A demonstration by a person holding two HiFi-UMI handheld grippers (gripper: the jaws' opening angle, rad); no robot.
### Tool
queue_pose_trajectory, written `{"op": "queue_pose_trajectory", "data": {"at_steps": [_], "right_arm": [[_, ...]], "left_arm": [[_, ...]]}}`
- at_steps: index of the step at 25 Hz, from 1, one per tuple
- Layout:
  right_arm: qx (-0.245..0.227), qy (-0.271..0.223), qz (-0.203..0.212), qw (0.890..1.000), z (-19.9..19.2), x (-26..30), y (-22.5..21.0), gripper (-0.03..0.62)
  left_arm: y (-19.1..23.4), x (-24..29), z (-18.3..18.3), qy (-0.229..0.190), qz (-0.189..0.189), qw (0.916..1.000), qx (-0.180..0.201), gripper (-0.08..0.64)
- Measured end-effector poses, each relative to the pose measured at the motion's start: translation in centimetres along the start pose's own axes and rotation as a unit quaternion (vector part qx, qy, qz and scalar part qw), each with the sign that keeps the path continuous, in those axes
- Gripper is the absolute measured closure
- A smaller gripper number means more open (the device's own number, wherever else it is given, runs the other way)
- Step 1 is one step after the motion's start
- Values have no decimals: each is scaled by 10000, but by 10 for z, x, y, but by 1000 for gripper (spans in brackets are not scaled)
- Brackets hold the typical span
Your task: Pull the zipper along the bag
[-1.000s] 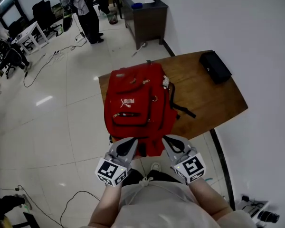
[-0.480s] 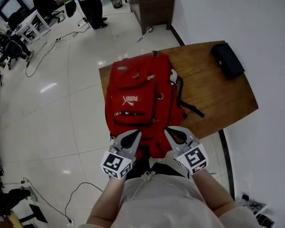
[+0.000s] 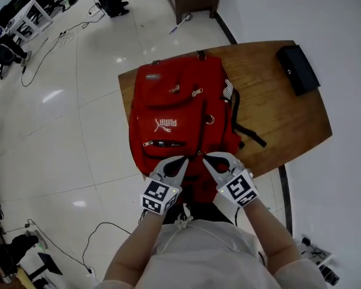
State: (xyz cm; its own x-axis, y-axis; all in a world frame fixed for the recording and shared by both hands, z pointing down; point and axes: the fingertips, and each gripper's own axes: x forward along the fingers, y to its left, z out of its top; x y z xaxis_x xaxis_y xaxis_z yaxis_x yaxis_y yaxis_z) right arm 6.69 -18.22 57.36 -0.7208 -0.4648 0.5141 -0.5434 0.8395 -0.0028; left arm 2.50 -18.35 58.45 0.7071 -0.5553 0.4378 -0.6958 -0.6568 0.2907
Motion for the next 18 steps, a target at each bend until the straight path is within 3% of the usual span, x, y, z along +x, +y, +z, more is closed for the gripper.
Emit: {"op": "queue_pose_trajectory", "data": {"at_steps": [5,10,14,17,18], "right_arm": [[147,535,377,9977,-25,28,-1,504],[-423,1064,405,9926,-44,40,0,471],[-1026,1414,192,9844,-56,46,-1,492],[-927,1284,91,9873,-52,44,-9,583],[-861,1247,128,9884,-52,44,-10,583]], "left_arm": [[1,27,-19,385,-425,9983,-43,554],[8,40,-31,611,-471,9970,-110,554],[5,44,-36,863,-385,9955,118,554],[3,46,-38,1007,-437,9939,141,554],[4,48,-39,1055,-462,9933,138,554]]}}
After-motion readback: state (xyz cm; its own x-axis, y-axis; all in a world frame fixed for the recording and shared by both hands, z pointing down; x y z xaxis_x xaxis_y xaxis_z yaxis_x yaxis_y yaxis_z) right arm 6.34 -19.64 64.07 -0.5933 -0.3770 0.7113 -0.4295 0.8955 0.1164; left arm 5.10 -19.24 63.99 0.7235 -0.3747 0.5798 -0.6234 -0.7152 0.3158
